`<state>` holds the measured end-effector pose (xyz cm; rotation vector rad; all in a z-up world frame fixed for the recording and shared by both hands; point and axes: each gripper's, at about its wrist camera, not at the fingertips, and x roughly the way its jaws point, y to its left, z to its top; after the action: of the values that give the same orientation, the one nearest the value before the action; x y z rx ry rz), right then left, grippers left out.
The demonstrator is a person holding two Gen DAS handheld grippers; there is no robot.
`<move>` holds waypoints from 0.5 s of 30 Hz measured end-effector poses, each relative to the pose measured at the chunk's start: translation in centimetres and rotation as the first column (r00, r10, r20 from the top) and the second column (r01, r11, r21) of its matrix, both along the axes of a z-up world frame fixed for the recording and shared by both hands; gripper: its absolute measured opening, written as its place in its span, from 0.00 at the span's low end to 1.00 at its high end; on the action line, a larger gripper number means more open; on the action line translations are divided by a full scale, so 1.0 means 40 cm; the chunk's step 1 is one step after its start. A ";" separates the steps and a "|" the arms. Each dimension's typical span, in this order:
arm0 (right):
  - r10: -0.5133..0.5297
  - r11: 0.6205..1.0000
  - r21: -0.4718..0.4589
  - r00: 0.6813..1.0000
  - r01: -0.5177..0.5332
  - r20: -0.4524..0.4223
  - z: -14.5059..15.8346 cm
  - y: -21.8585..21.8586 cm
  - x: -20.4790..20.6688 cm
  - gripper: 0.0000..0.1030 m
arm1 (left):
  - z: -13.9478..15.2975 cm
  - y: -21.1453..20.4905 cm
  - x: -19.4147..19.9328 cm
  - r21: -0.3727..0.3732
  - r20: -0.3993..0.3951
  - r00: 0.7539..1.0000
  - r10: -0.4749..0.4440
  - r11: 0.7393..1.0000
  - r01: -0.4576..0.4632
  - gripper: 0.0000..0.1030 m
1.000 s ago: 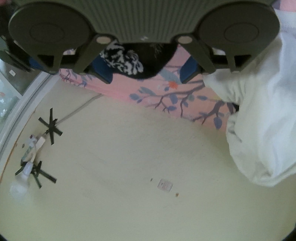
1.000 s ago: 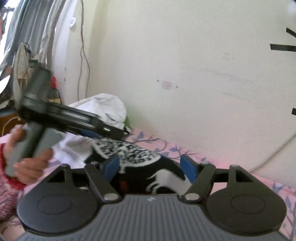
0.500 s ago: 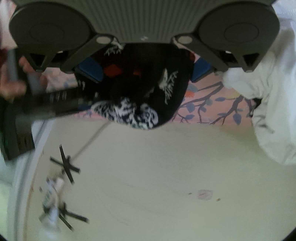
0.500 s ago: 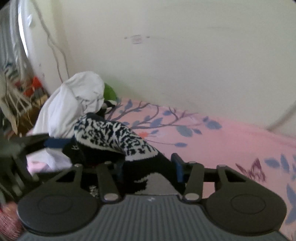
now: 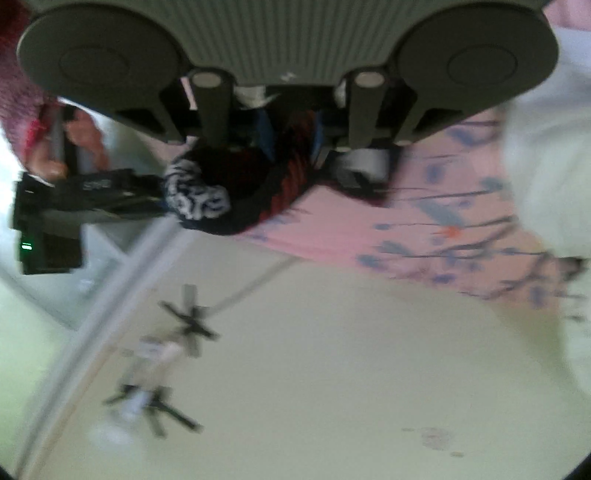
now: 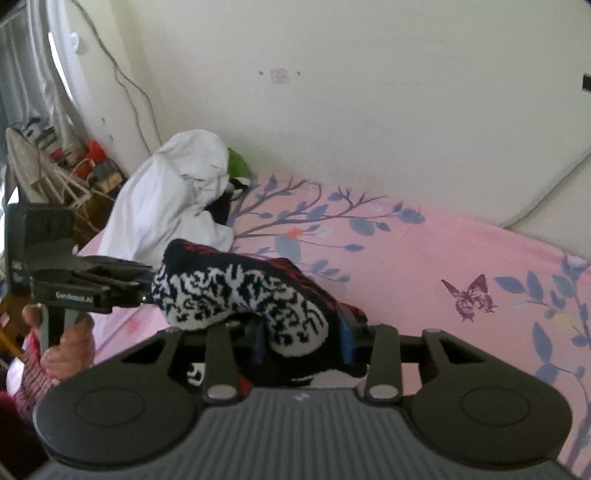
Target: Fold small clothes
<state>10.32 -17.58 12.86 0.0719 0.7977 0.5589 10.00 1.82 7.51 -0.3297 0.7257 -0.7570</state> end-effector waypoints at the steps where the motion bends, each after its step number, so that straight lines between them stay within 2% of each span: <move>1: -0.005 1.000 -0.004 1.000 0.005 -0.001 -0.018 0.010 0.022 0.43 | -0.007 0.005 0.007 0.024 -0.005 0.999 0.034 0.999 -0.034 0.47; 2: -0.008 1.000 -0.028 1.000 0.008 0.008 -0.038 0.024 0.039 0.48 | -0.011 0.007 0.011 0.041 -0.002 0.999 0.052 0.998 -0.052 0.60; 3: -0.017 0.998 -0.058 1.000 0.018 0.019 -0.063 0.041 0.060 0.52 | -0.013 0.005 0.010 0.058 0.021 0.998 0.066 0.996 -0.067 0.78; 4: -0.023 0.997 -0.069 1.000 0.024 0.022 -0.088 0.057 0.079 0.57 | -0.013 0.000 0.006 0.081 0.044 0.996 0.078 0.993 -0.081 0.88; 8: -0.003 0.997 -0.077 0.998 0.008 0.060 -0.109 0.084 0.089 0.63 | -0.008 -0.034 -0.004 0.163 0.112 0.991 0.078 0.982 -0.096 0.97; 11: 0.033 0.993 -0.120 0.985 -0.013 0.167 -0.073 0.079 0.047 0.65 | -0.004 -0.070 -0.019 0.219 0.168 0.984 0.057 0.971 -0.094 1.00; 15: 0.148 0.975 -0.211 0.924 -0.076 0.354 -0.021 0.105 -0.021 0.70 | -0.011 -0.113 -0.042 0.287 0.222 0.975 0.016 0.954 -0.081 0.97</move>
<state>9.50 -13.37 12.04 -0.2551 0.4866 0.5790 8.32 -2.68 7.06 0.0079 0.6092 -0.6153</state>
